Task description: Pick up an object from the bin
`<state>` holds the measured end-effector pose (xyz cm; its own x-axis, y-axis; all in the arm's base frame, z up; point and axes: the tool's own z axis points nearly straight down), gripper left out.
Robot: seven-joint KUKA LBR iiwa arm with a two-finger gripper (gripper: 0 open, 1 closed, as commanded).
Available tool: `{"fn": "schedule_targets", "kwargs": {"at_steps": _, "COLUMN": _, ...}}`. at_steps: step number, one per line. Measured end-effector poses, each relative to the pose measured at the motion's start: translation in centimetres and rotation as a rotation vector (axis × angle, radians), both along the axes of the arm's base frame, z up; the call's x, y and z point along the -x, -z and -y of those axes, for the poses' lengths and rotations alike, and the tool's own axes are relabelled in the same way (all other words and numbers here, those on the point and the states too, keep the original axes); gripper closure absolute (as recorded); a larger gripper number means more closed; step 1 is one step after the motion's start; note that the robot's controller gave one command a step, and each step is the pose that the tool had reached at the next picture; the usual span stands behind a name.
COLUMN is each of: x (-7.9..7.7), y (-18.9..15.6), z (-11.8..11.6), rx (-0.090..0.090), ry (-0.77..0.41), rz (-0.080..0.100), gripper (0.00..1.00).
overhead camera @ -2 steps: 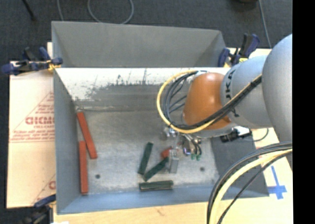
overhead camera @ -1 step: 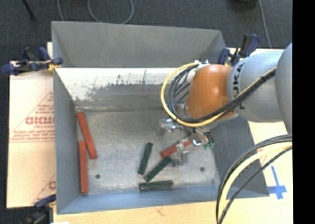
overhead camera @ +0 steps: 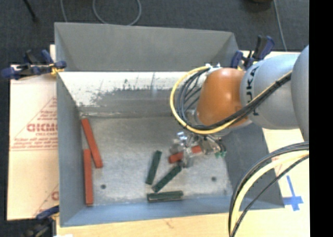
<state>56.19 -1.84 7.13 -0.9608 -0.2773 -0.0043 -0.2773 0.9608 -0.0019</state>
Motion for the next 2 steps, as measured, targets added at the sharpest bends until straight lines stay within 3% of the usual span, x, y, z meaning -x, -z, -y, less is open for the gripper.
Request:
{"fn": "schedule_targets", "kwargs": {"at_steps": 1, "x": -0.6, "y": -10.2, "z": -3.5, "rx": -0.001, "ry": -0.005, "rz": 0.008, "gripper": 1.0}}
{"fn": "schedule_targets", "kwargs": {"at_steps": 2, "x": -2.8, "y": -17.0, "z": 1.1, "rx": 0.003, "ry": -0.003, "rz": 0.008, "gripper": 1.0}}
